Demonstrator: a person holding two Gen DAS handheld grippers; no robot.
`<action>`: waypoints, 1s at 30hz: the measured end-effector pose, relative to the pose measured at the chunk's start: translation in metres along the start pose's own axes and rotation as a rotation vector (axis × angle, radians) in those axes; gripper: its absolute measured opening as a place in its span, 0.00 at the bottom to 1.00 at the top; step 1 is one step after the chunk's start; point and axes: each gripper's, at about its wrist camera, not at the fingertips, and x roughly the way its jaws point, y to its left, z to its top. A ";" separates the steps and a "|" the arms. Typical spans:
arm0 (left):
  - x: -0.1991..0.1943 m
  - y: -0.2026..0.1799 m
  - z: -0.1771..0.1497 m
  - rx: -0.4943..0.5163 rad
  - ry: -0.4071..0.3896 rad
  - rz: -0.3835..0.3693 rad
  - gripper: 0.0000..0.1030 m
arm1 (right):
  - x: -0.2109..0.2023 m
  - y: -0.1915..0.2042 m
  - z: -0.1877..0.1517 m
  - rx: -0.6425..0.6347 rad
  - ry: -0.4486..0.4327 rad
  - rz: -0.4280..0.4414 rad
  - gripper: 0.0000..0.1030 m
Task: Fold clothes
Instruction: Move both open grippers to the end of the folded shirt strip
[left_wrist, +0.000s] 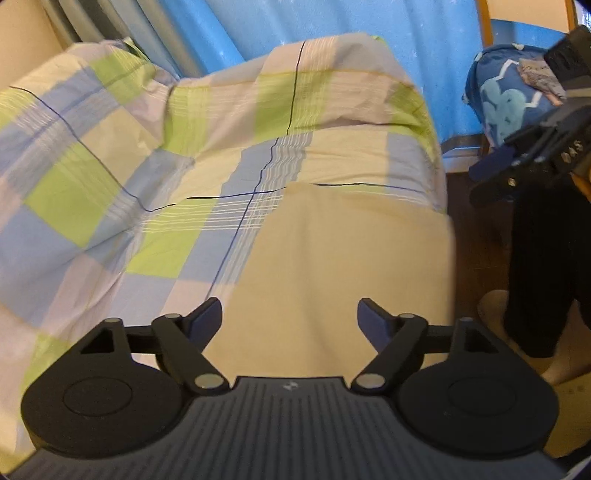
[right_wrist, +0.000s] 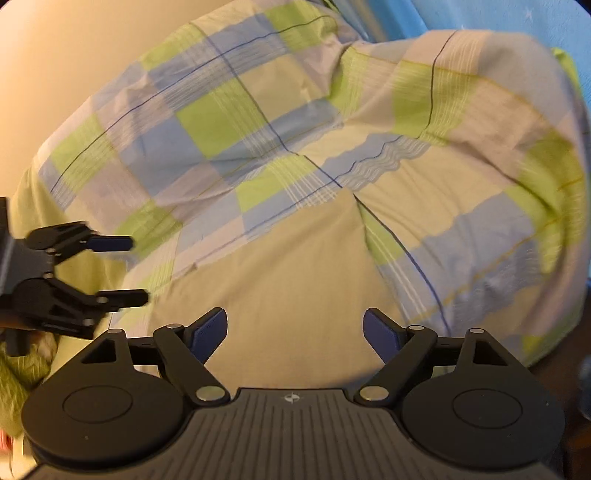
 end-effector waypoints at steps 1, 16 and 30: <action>0.017 0.011 0.004 0.001 -0.006 -0.034 0.75 | 0.012 0.000 0.003 -0.020 -0.007 -0.014 0.81; 0.172 0.095 0.067 -0.114 0.172 -0.410 0.60 | 0.029 -0.029 0.027 0.307 0.267 -0.134 0.78; 0.261 0.116 0.118 0.053 0.466 -0.799 0.45 | 0.043 -0.069 -0.033 0.703 0.356 -0.124 0.70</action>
